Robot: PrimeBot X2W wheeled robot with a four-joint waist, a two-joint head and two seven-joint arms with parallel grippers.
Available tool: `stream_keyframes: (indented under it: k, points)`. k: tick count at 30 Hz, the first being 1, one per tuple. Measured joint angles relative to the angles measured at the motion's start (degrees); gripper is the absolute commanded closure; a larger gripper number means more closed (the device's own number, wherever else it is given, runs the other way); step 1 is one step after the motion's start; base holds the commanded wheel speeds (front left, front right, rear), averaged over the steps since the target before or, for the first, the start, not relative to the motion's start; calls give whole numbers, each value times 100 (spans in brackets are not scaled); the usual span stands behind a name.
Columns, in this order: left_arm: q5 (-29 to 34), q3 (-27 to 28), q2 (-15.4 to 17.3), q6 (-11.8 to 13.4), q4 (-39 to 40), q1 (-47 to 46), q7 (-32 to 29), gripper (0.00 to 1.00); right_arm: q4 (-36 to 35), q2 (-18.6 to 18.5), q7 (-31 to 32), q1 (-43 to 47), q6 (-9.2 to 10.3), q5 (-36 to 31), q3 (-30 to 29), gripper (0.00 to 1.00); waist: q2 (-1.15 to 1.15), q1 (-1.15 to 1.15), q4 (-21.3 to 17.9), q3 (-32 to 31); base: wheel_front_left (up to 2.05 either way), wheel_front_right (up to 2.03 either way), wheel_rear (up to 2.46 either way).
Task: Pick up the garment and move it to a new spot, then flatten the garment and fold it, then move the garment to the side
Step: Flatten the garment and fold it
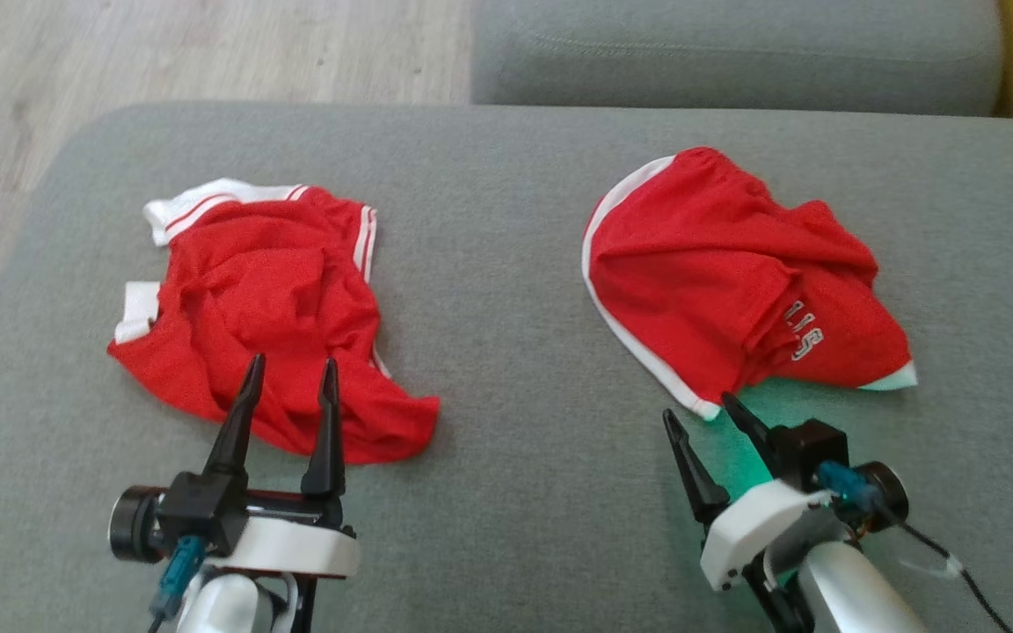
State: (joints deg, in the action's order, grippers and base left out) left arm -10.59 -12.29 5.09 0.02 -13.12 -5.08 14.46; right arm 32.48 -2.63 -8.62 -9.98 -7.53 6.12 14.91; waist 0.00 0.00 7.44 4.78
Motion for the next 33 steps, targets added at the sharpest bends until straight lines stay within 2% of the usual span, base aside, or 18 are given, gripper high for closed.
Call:
stream_keyframes:
  k: [8, 14, 15, 16, 17, 25, 29, 33]
  points:
    - [9, 71, -79, -60, -23, -104, 0, 0, 683, -3, 269, -517, 0, -114, -215, 0, 0, 0, 229, 236, 0, 0, 0]
    - [65, 108, -130, -104, -21, -168, 0, 0, 985, -4, 361, -776, 0, 78, -230, 0, 0, 0, 283, 320, 0, 0, 0]
    - [66, 119, -134, -104, -21, -168, 0, 0, 1025, -4, 361, -812, 0, 130, -221, 19, 0, 0, 273, 318, 0, 0, 0]
    - [74, 130, -141, -104, -21, -169, 0, 0, 1065, -4, 360, -837, 0, 180, -219, 81, 0, 0, 259, 314, 0, 0, 0]
    - [110, 137, -146, -104, -21, -169, 0, 0, 1100, -4, 359, -855, 0, 218, -224, 100, 0, 0, 240, 309, 0, 0, 0]
    - [169, 191, -175, -137, -20, -168, 0, 0, 1334, 1, 179, -856, 0, 245, -512, 100, 0, 0, 27, 180, 0, 0, 0]
    - [208, 271, -176, -155, -2, -155, -1, 0, 1346, -1, 82, -669, 0, 175, -982, 100, 0, 0, -171, 64, 0, 0, 0]
    - [209, 348, -176, -155, 24, -122, 0, 0, 1171, 1, 86, -358, 0, -232, -1646, 100, 0, 0, -417, -51, 0, 0, 0]
